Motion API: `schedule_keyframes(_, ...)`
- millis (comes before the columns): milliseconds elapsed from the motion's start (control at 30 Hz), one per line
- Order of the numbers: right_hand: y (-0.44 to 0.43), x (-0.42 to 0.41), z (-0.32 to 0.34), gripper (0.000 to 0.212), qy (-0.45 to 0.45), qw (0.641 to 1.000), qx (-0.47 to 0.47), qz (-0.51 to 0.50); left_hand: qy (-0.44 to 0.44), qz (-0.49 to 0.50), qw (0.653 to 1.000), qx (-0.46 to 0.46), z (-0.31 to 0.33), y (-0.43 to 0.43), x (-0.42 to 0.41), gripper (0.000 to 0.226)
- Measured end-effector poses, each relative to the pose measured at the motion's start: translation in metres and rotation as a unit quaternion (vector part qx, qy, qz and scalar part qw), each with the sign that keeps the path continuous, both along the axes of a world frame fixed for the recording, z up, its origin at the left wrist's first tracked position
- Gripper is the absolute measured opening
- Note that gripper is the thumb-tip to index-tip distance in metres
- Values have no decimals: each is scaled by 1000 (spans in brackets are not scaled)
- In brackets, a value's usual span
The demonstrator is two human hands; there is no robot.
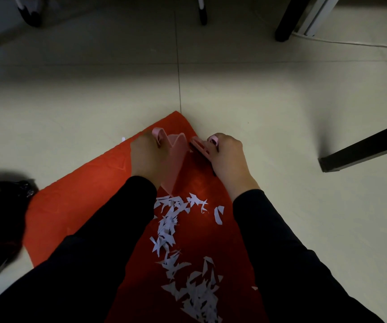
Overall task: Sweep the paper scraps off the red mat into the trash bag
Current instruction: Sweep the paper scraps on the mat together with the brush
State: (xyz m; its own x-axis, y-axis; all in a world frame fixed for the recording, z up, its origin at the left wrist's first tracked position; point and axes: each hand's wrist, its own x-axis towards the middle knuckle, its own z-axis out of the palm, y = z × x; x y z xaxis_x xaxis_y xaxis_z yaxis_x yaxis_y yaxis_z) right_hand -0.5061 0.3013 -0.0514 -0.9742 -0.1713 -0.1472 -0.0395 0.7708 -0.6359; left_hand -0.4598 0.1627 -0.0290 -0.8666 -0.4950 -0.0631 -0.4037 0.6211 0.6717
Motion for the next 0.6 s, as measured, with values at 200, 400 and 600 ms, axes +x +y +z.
schedule_keyframes(200,-6,2,1,22,-31,999,32,25,25,25,999,11,5,-8,11,27)
schedule_keyframes(400,10,6,35,21,-47,998,-30,4,29,90,995,12,12,-21,27,43)
schedule_keyframes(600,8,5,35,27,-30,998,-44,-34,29,141,989,35,12,-36,41,32)
